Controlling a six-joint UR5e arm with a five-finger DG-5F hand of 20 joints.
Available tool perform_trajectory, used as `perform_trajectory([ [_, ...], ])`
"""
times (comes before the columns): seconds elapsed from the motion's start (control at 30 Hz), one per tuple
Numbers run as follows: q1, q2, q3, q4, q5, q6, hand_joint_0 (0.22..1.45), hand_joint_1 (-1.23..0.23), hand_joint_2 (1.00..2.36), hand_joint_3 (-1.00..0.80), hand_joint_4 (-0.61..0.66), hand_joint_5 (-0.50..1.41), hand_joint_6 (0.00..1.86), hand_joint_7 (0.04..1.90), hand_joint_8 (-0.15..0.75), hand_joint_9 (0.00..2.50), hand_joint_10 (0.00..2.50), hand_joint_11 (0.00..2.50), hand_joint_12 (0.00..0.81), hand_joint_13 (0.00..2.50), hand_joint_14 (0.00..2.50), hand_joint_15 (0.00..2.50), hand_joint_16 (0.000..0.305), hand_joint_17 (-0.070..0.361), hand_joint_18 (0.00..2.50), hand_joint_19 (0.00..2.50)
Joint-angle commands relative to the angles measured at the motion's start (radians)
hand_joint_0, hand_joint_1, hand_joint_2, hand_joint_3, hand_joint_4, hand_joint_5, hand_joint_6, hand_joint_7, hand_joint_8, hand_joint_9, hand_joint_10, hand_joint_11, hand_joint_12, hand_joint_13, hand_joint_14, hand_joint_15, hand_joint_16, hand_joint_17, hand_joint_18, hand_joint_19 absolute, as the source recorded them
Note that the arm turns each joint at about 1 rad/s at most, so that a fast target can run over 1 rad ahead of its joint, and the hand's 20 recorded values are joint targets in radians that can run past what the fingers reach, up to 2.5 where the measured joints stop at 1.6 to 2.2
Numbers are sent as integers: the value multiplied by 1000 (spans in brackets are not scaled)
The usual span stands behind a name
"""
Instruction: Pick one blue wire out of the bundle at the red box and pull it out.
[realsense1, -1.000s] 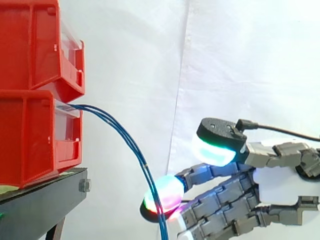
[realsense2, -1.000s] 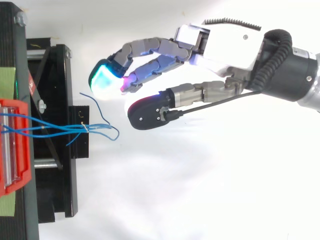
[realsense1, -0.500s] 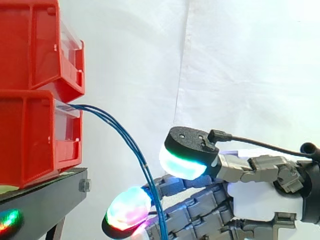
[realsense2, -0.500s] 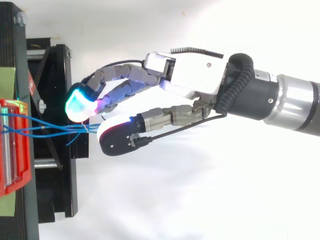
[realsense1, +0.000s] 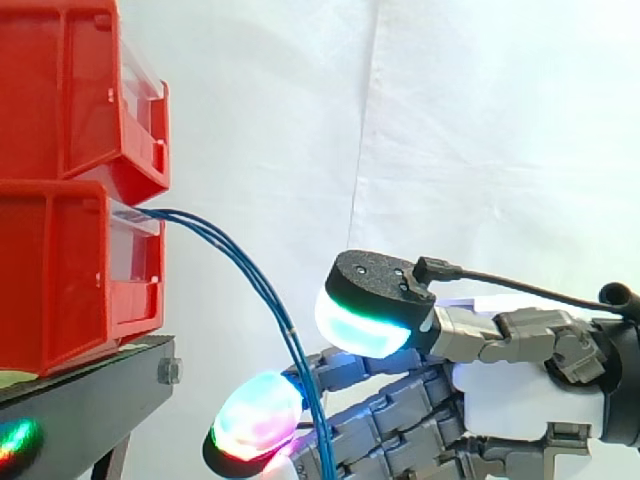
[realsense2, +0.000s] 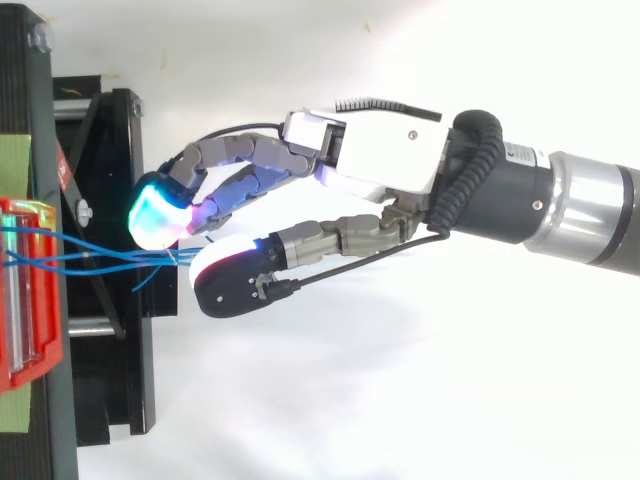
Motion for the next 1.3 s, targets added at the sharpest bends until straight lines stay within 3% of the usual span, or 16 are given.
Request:
perform_trajectory([
  [0.0,1,0,1,2,0,0,549,-561,1002,-467,398,-125,502,972,302,676,3,167,391,705,10,299,49,109,568,308],
  [0.43,1,0,24,2,-2,-3,570,-605,1005,-422,322,-96,507,1192,300,679,3,170,389,705,10,295,48,107,566,302],
  [0.93,2,0,23,5,-5,-9,584,-667,1010,-328,238,-166,806,799,300,685,4,229,386,713,10,300,47,106,583,309],
  [1.27,1,0,24,5,-5,-8,588,-676,1011,-256,239,-186,871,756,320,688,5,287,401,724,9,305,50,112,608,307],
])
